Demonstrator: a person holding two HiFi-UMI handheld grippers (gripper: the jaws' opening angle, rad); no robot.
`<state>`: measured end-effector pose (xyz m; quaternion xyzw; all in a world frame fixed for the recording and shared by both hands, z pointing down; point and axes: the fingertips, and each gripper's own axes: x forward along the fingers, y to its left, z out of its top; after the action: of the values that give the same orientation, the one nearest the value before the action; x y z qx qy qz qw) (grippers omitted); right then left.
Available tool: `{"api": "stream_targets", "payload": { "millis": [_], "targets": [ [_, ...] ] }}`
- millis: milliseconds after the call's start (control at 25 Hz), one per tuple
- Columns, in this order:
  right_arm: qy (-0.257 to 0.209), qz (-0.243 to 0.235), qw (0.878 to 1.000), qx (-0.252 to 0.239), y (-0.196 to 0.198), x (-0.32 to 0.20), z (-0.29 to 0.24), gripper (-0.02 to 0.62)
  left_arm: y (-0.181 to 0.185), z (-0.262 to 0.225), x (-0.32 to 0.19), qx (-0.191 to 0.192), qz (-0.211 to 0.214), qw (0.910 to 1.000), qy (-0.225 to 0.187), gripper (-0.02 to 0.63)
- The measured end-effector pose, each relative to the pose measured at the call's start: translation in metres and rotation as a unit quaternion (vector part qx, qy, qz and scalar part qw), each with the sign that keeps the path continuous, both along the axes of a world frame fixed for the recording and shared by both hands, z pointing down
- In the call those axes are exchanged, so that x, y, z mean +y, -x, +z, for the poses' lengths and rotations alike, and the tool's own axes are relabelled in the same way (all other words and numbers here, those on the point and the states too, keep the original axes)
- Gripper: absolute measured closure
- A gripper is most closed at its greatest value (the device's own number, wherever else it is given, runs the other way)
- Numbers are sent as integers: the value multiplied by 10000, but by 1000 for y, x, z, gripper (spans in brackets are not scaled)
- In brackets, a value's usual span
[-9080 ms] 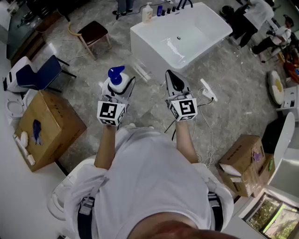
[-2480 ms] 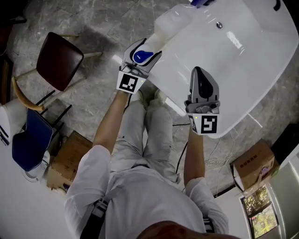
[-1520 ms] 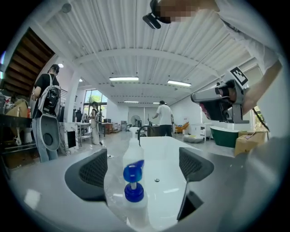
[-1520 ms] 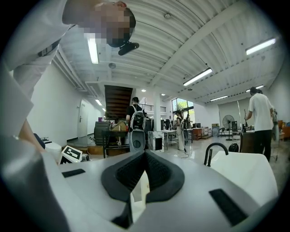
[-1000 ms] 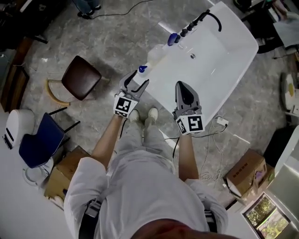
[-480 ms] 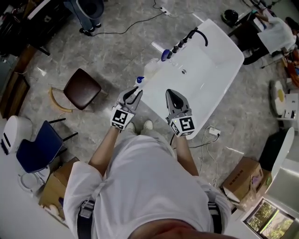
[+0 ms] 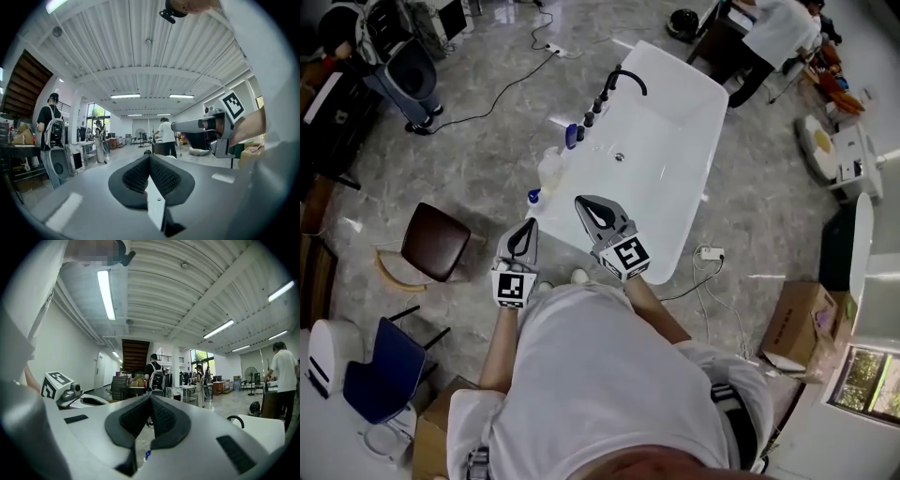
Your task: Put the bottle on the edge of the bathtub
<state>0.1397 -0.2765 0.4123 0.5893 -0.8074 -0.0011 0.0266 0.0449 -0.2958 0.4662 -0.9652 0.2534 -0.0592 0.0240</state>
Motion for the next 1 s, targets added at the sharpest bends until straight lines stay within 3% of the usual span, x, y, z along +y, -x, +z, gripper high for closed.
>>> {"api": "stream_targets", "payload": {
  "millis": [280,480,840,1000],
  "targets": [
    [-196,154,9997,35,-9,-3,-4,594,-4,-15,-11,67,-122,9999,-77,606],
    [-75,583,9983,0,-28,0,-5,595,-7,-25,-17,87,-29,10000,-16,606],
    [-246,686,9973,3,-41,5,-16,595,-26,-35,-16,64,280,9995,-105,606],
    [-249,679,9974,62,-44,7,-18,595,-33,-45,-18,259,301,9992,-91,606]
  ]
}}
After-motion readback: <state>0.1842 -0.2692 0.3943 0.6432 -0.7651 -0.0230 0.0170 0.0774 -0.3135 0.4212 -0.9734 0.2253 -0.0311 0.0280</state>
